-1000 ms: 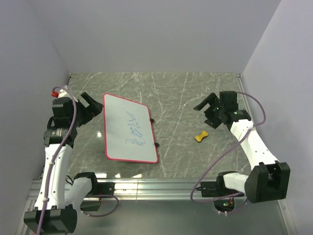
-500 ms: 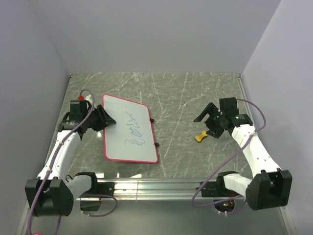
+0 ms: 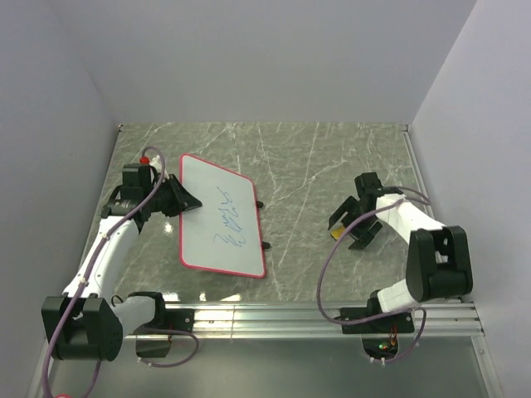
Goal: Erase the whiteboard
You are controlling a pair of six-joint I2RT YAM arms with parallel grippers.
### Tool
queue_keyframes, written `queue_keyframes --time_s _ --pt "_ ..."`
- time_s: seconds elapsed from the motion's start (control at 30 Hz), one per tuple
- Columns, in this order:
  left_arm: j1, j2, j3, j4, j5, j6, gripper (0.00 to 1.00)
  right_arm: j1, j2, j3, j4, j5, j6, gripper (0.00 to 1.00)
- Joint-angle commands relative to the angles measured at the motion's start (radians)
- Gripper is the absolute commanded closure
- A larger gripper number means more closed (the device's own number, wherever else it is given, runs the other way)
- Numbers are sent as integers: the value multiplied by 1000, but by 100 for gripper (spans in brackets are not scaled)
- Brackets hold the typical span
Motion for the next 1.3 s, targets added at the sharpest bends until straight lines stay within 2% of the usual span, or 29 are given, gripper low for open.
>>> queue_keyframes --time_s 0.0,0.27,0.57,0.67,0.7,0.77,0.8,0.87,1.0,1.03,1.13,1.27 --pt "-24 36 -3 -46 -90 111 99 4 74 41 50 39 20 10" --pt "-30 62 15 -58 -107 128 100 2 194 138 86 85 34 15" --pt "-36 53 15 -57 -109 128 100 1 269 169 76 97 43 32" --pt "-38 57 15 -55 -106 129 100 4 269 135 92 94 39 51" --pt "-39 59 14 -52 -107 128 100 4 267 124 96 93 36 64" --pt "-43 57 12 -50 -104 126 100 10 267 107 96 96 24 75" --pt "-43 62 9 -49 -103 126 100 11 269 101 93 94 19 88" --pt "-46 68 9 -49 -103 126 100 18 263 104 87 87 2 100" --pt "-50 82 5 -40 -98 123 100 54 196 176 96 12 -12 100" --pt "-52 83 3 -34 -100 123 100 65 185 198 105 -59 -13 100" --pt "-56 97 3 -27 -104 117 99 158 182 322 142 -195 10 100" --pt "-69 122 17 -24 -118 109 100 345 232 539 197 -306 81 100"
